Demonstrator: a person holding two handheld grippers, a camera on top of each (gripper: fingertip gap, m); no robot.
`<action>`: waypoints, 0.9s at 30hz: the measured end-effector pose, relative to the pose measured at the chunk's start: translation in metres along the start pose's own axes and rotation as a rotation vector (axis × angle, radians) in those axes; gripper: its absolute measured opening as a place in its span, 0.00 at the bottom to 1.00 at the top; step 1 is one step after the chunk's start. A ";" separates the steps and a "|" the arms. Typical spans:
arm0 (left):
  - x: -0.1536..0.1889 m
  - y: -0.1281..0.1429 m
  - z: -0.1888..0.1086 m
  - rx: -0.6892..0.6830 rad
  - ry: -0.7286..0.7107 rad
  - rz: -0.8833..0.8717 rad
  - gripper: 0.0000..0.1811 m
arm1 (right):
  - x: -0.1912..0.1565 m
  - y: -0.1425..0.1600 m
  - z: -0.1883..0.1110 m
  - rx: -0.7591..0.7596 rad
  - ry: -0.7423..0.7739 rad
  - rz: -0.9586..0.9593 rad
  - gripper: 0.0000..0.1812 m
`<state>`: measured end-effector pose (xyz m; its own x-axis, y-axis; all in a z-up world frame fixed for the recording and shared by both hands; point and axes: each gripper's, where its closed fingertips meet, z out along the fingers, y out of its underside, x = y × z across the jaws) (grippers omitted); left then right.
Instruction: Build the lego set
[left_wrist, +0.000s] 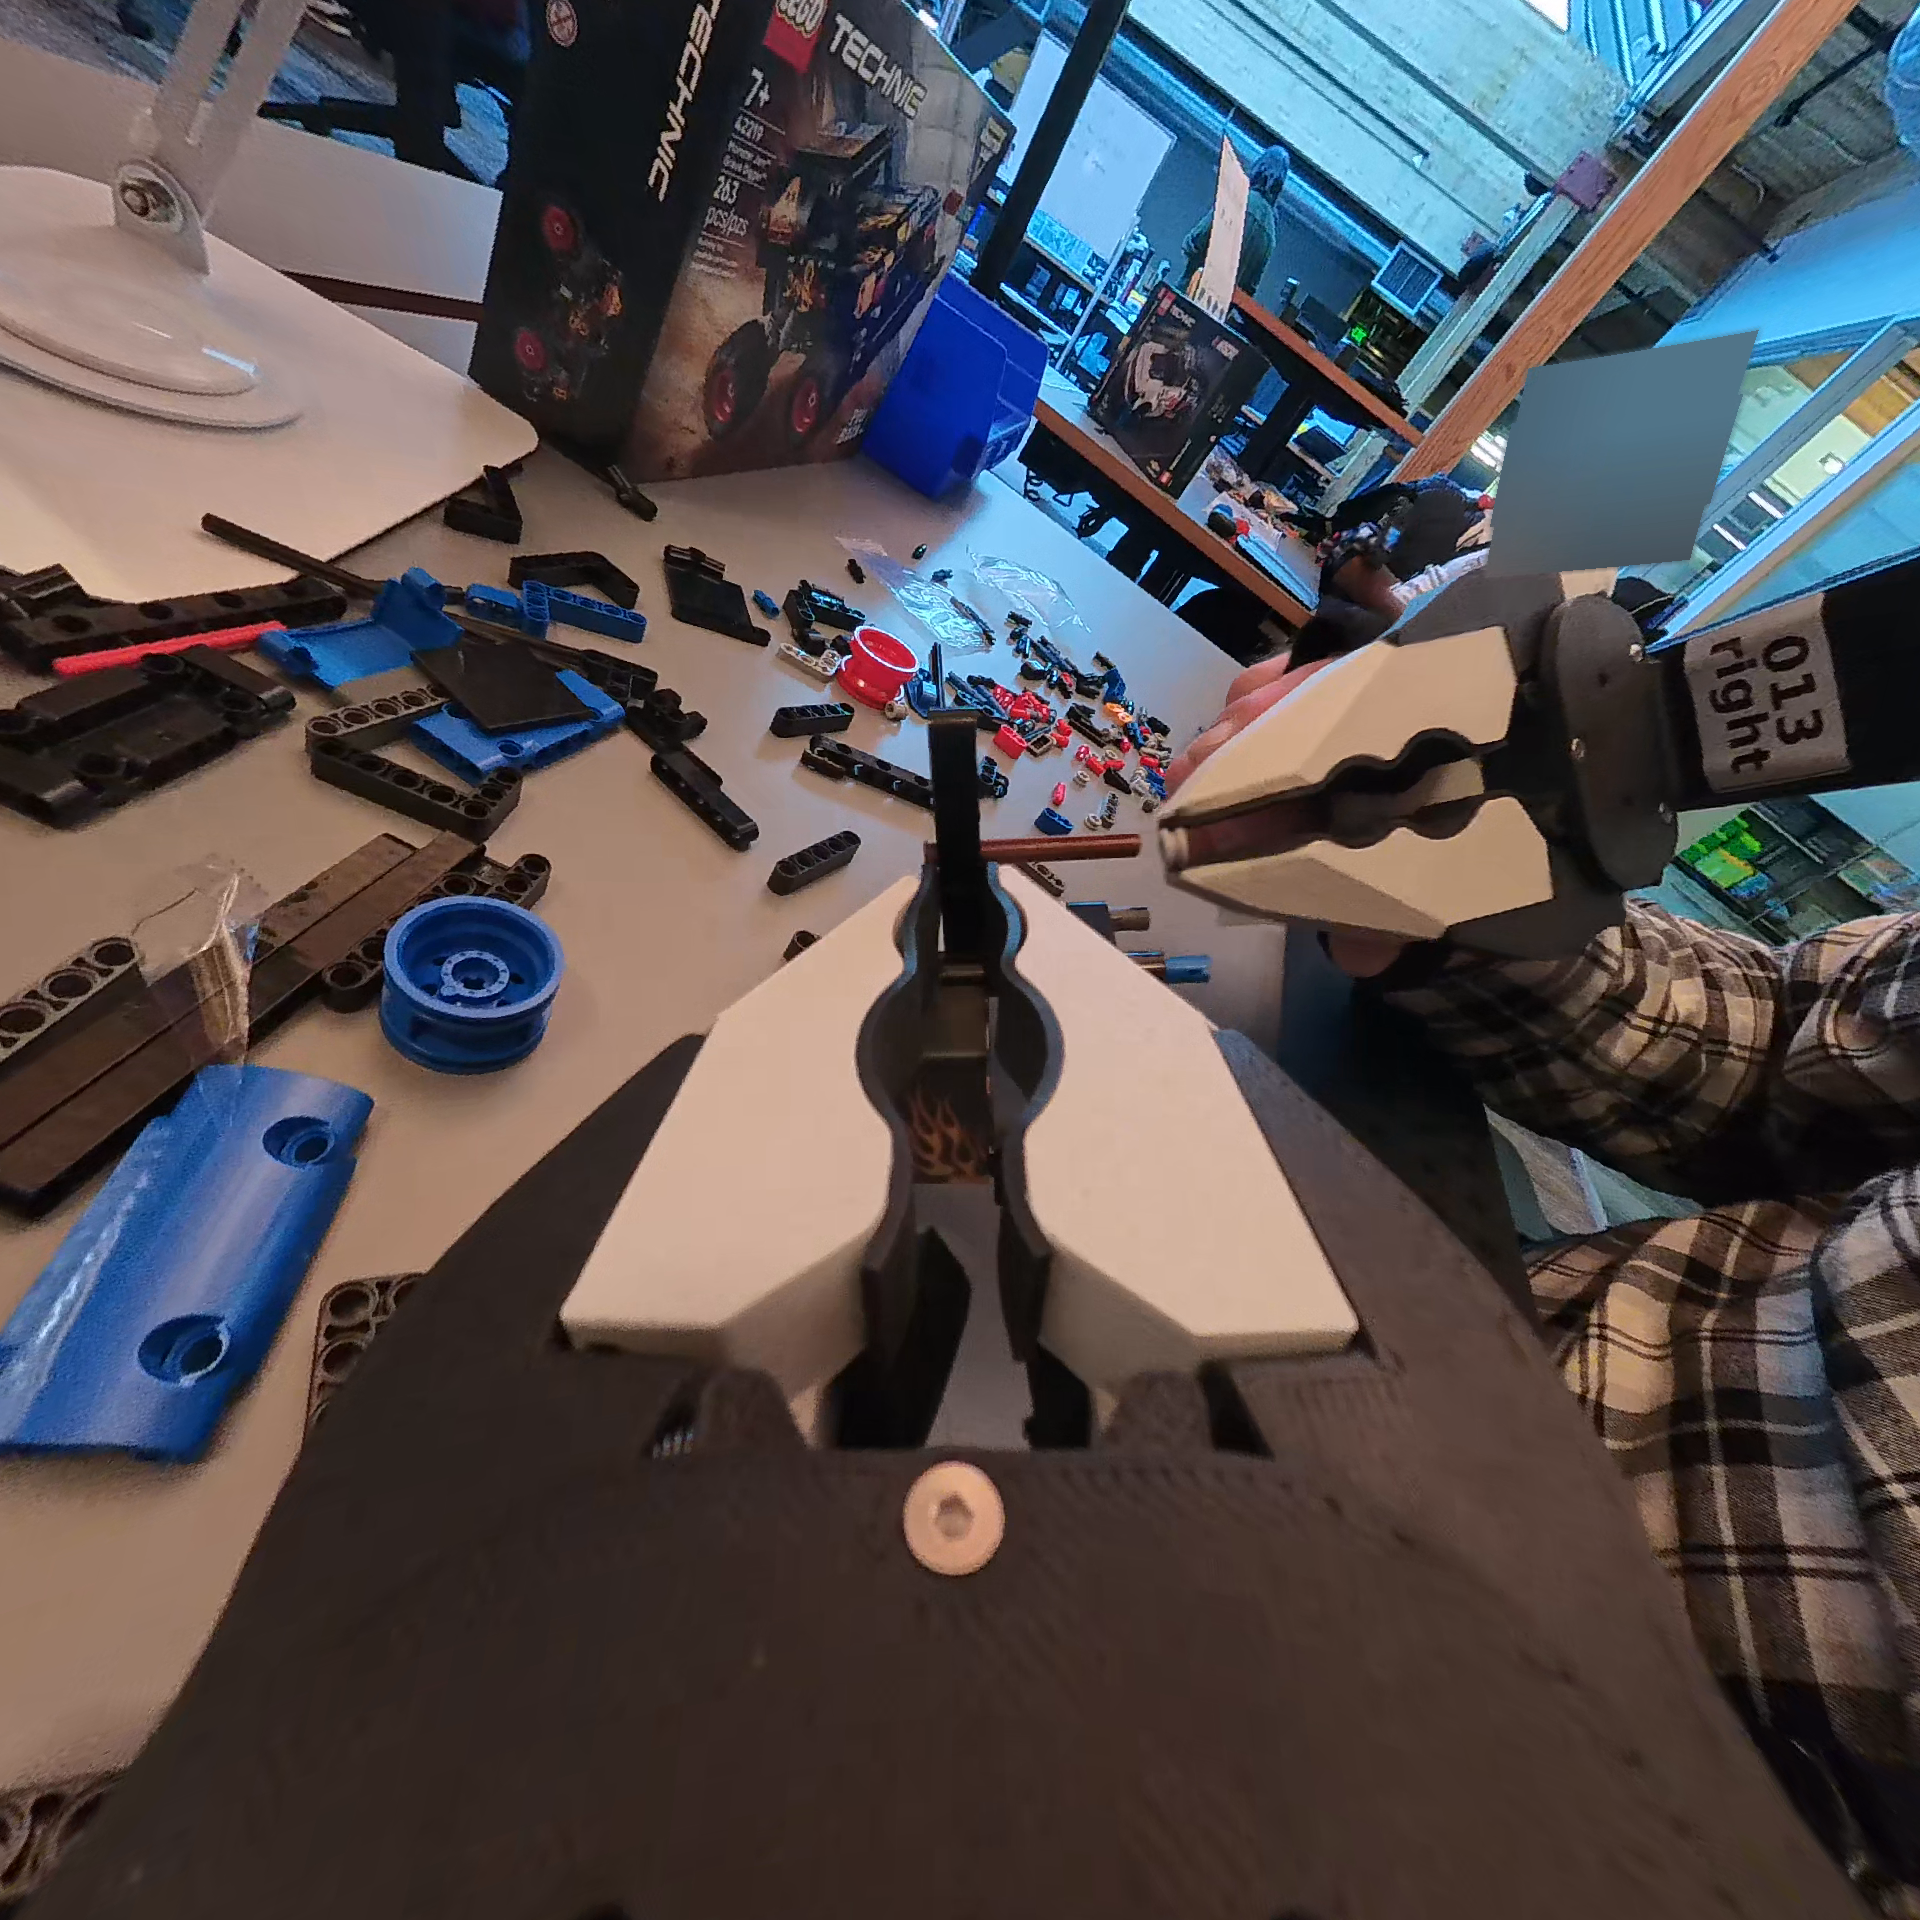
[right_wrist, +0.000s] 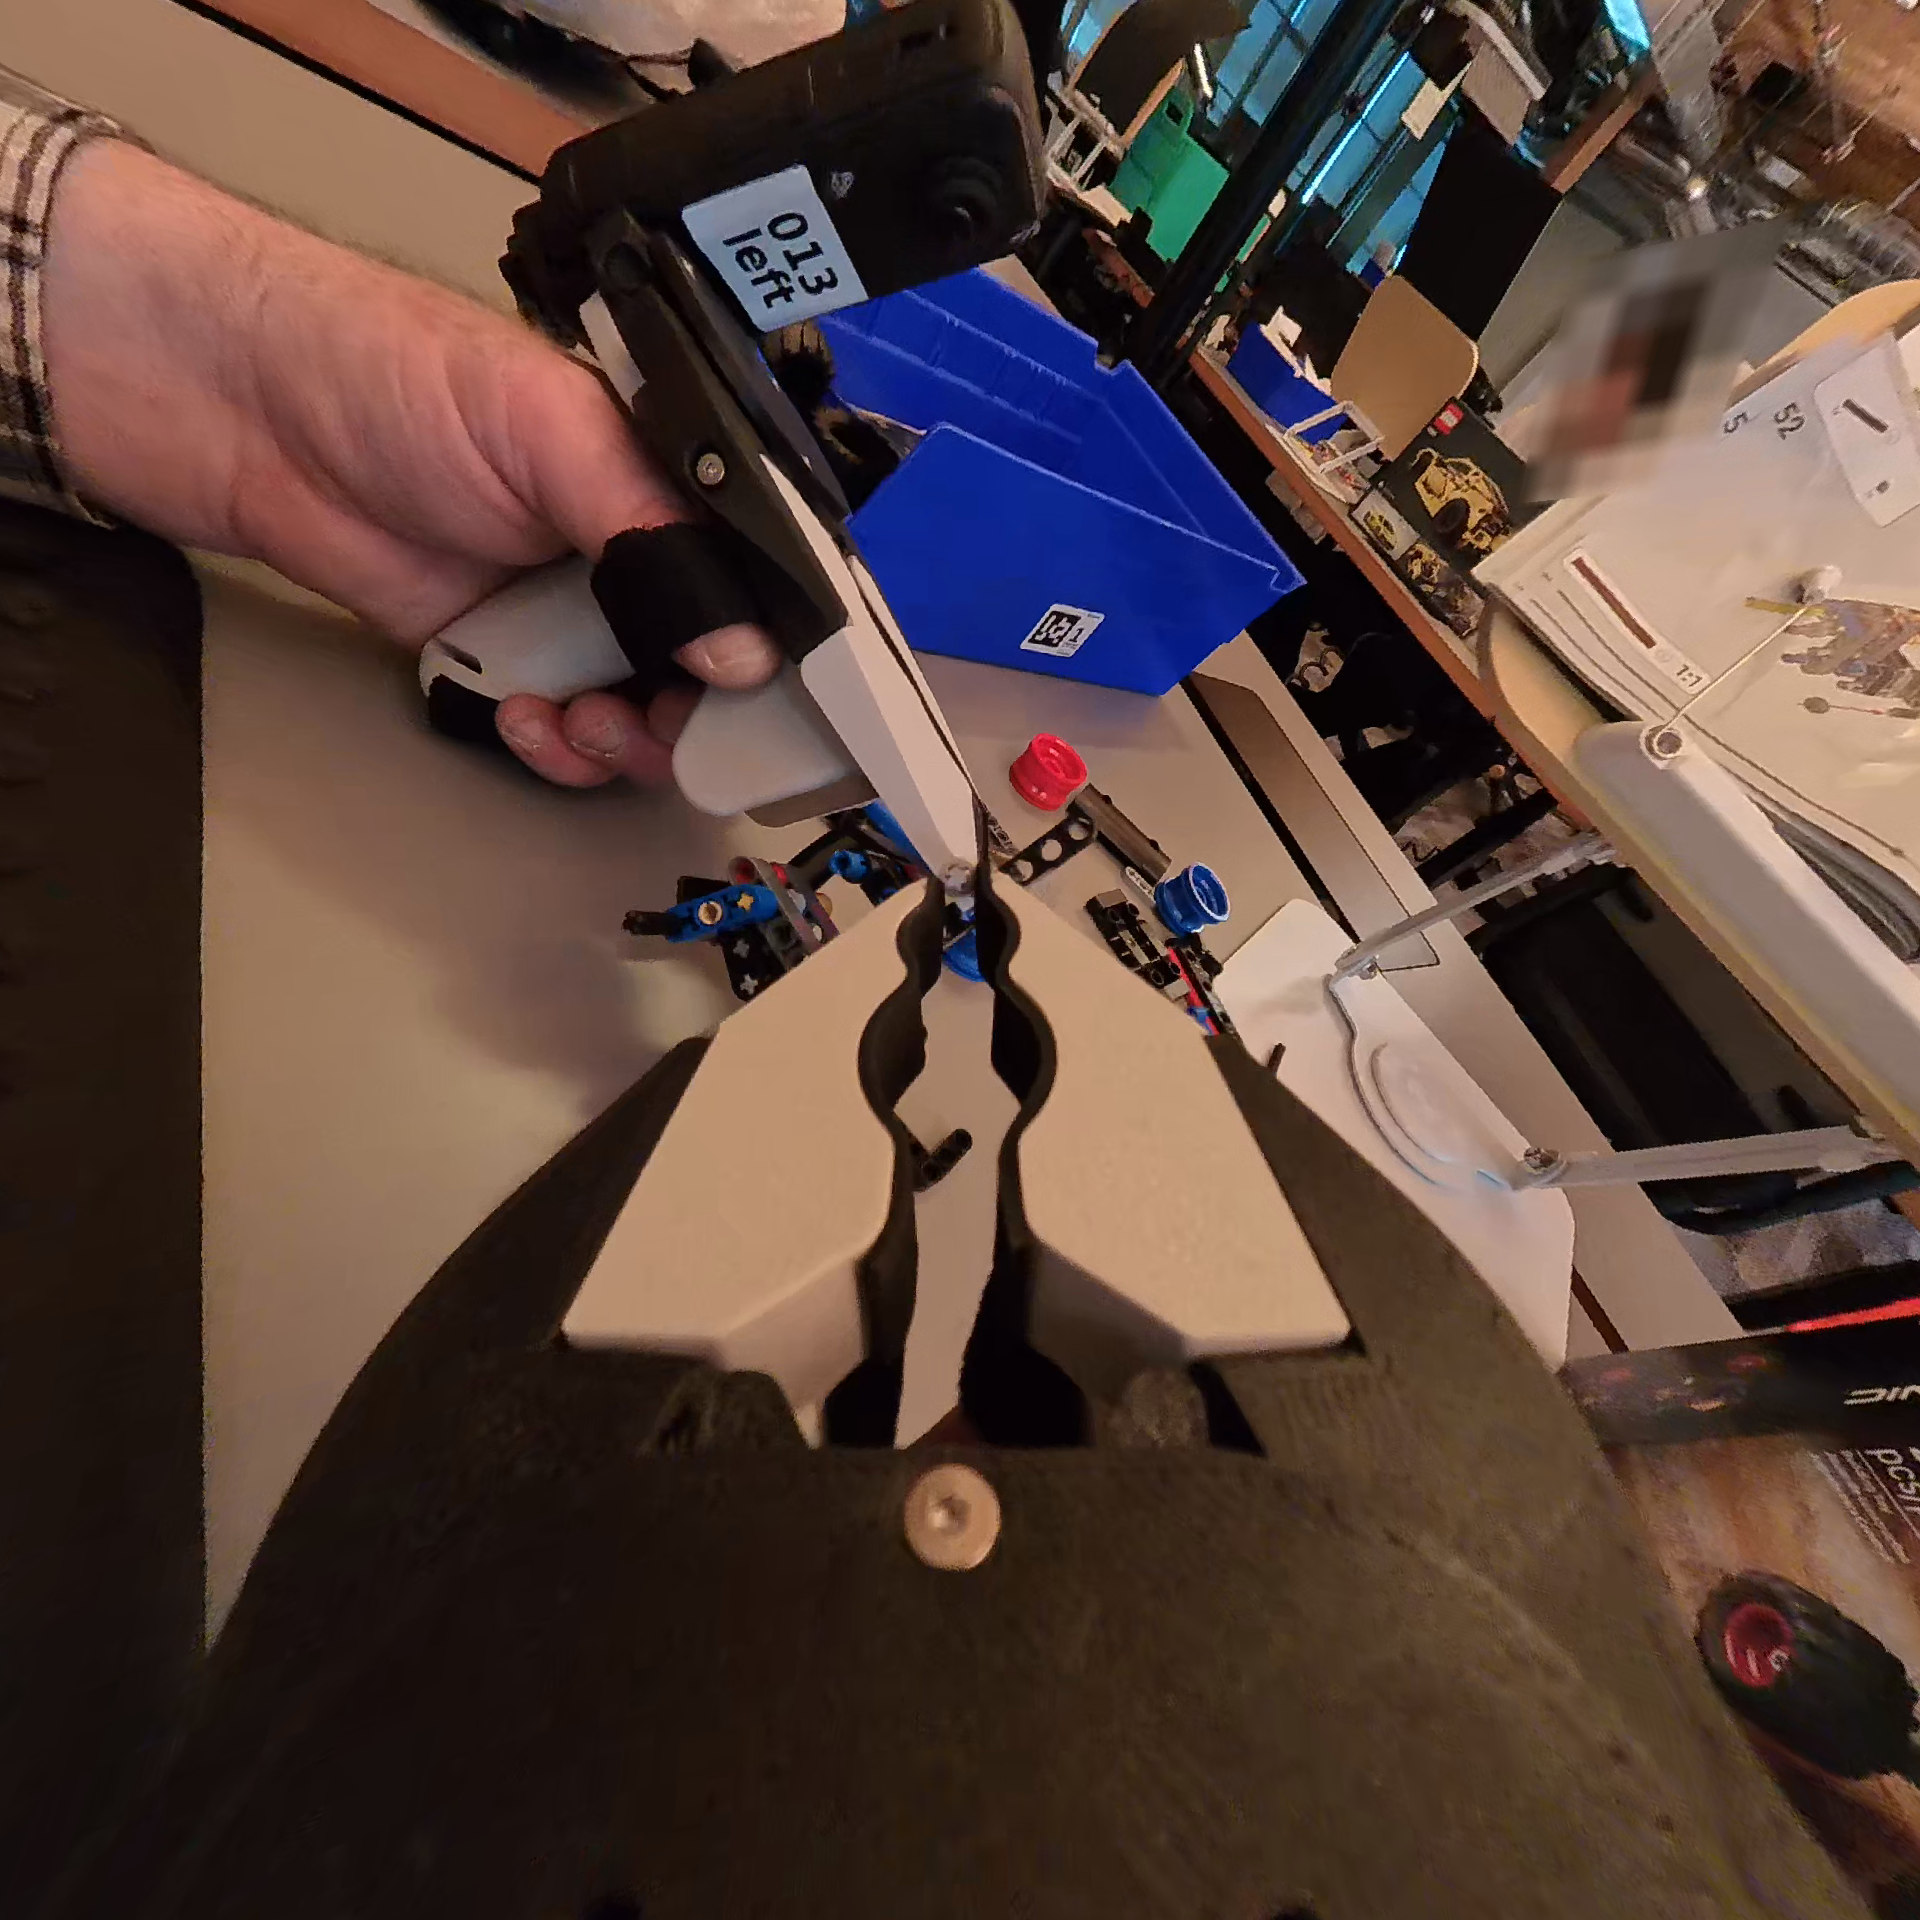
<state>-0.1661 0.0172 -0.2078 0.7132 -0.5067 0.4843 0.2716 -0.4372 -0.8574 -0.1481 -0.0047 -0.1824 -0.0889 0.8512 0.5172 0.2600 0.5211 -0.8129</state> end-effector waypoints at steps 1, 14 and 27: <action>0.000 0.000 0.000 0.000 0.000 -0.002 0.02 | 0.001 0.000 -0.001 0.001 0.001 0.005 0.01; 0.004 0.001 0.003 -0.012 -0.018 0.025 0.02 | -0.001 0.006 0.001 0.008 -0.025 0.031 0.01; 0.024 0.010 0.004 -0.056 -0.189 0.455 0.03 | -0.007 0.009 -0.028 0.059 -0.074 0.102 0.01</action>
<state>-0.1433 0.0036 -0.2052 0.8575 -0.5142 0.0181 -0.1262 -0.2443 -0.9615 -0.1188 -0.0080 -0.1857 -0.1360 0.9010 0.4120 0.2148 0.4327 -0.8756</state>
